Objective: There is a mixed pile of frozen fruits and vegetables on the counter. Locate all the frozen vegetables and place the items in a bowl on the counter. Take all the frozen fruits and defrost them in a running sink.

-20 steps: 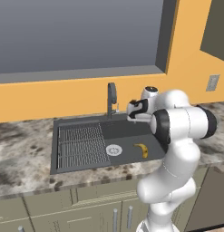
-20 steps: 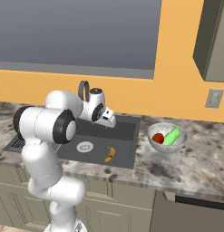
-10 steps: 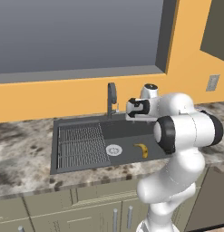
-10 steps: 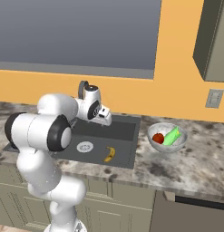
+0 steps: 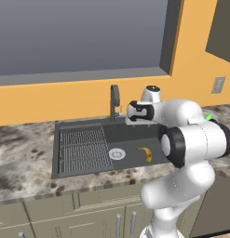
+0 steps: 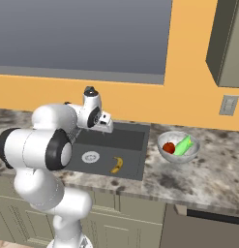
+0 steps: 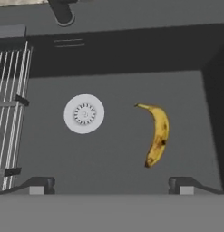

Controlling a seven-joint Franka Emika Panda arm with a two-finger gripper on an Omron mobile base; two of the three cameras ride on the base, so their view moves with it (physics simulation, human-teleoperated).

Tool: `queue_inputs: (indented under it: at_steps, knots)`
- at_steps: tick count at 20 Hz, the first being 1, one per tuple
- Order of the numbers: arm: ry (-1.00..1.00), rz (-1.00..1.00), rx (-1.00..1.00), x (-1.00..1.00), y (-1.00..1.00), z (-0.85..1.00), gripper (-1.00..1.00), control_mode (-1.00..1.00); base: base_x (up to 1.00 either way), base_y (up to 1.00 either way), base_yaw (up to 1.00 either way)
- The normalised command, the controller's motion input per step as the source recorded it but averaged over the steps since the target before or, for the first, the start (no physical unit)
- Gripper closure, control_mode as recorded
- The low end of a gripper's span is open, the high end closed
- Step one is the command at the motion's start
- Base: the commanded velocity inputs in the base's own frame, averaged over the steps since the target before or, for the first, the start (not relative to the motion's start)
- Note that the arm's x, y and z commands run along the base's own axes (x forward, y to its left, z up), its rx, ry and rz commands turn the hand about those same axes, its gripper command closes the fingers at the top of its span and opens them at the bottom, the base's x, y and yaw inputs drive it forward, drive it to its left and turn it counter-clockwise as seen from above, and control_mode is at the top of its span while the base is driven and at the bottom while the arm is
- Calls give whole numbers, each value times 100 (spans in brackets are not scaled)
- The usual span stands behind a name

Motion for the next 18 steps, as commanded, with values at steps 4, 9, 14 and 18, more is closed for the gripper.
queue_inputs:
  at_steps: [4,9,14,18]
  knots:
    - [0,23,0,0,34,2,-100,-100,0,0,0]
    - [1,30,0,0,45,0,-100,-100,0,0,0]
    - [1,33,0,0,51,0,-100,-100,0,0,0]
    - [2,33,0,0,54,-1,-100,-100,0,0,0]
